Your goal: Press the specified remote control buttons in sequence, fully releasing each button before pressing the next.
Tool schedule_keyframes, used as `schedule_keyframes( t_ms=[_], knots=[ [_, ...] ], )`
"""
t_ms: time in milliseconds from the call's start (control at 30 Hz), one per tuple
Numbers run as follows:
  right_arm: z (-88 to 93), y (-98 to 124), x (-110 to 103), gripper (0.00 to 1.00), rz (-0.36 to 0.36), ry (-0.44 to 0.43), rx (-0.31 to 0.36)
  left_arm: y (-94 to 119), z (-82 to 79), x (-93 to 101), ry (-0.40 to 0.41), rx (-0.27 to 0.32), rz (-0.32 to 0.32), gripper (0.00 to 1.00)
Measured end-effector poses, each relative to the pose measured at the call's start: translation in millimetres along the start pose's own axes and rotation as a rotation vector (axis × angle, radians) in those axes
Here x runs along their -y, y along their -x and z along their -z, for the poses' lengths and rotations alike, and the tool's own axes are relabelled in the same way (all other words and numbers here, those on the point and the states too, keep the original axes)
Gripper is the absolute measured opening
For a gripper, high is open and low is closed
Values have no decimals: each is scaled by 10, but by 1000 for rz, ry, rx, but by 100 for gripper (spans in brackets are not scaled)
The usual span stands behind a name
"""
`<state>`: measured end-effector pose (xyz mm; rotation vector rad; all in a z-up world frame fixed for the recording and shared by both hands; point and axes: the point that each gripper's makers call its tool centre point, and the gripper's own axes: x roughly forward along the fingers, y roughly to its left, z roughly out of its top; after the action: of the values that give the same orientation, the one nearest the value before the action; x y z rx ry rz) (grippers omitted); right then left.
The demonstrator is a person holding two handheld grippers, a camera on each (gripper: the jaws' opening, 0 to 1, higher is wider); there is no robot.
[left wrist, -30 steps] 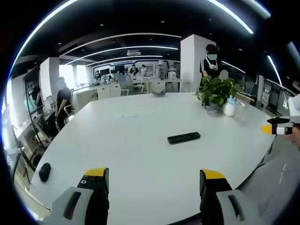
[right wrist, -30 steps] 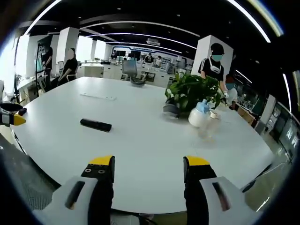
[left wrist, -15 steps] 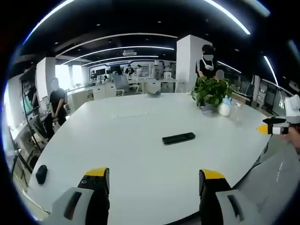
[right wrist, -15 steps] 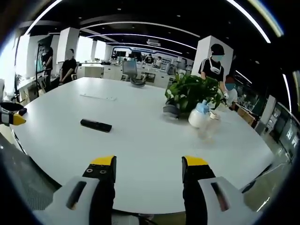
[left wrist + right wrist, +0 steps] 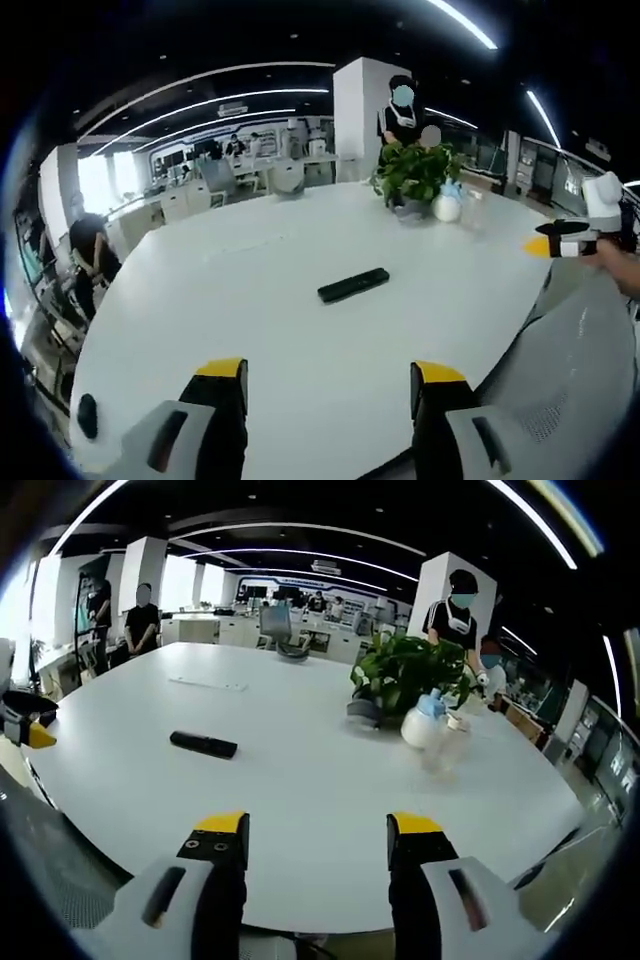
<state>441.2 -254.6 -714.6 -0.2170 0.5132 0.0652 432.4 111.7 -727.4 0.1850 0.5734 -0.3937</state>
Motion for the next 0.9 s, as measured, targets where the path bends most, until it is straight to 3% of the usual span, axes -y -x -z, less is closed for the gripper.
schedule_keyframes(
  t_ms=[200, 367, 500, 900],
  knots=[
    [-6, -3, -20, 57, -4, 18, -1, -122, -226, 55, -82, 12, 56, 64],
    [-9, 1, 4, 57, 4, 3, 2, -203, -407, 99, -96, 3, 117, 61],
    [-15, 10, 45, 56, 21, -5, 8, -330, -579, 95, -163, -25, 165, 58],
    [12, -2, 32, 53, 16, 0, -9, -673, -834, 88, -292, -92, 297, 57]
  ],
)
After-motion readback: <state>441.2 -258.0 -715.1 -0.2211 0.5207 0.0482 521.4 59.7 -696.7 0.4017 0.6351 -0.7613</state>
